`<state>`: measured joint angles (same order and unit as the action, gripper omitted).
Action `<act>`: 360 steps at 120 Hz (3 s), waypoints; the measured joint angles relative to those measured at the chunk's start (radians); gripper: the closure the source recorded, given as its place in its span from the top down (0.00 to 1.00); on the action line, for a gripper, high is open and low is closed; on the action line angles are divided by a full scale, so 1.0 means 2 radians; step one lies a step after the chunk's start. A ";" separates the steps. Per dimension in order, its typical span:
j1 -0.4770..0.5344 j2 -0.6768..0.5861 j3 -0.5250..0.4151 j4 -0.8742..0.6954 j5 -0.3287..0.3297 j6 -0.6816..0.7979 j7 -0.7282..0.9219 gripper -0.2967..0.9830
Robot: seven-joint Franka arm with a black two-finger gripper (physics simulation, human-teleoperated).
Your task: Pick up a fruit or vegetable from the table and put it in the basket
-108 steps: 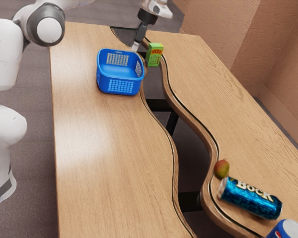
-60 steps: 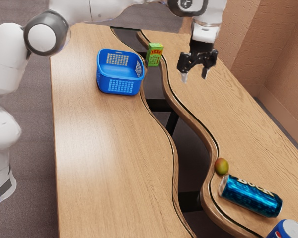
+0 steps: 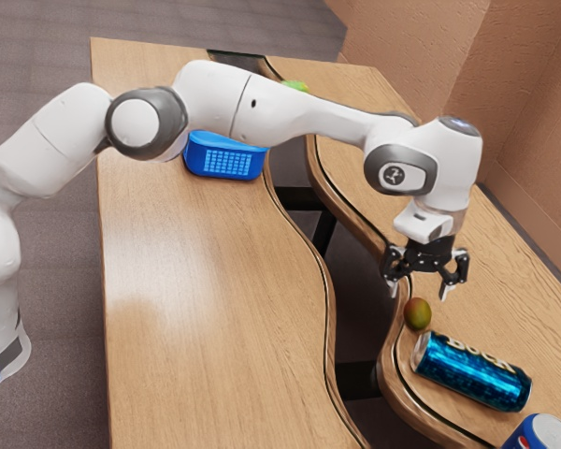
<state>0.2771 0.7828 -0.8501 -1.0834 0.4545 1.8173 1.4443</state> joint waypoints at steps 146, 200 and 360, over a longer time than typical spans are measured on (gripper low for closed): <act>-0.010 0.023 0.027 -0.024 -0.004 0.064 0.103 0.71; -0.010 0.030 0.036 -0.023 -0.009 0.084 0.102 0.42; 0.422 -0.182 0.043 -0.070 -0.060 -0.152 0.105 0.42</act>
<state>1.1203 0.4192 -0.7636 -1.2226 0.3354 1.5138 1.6547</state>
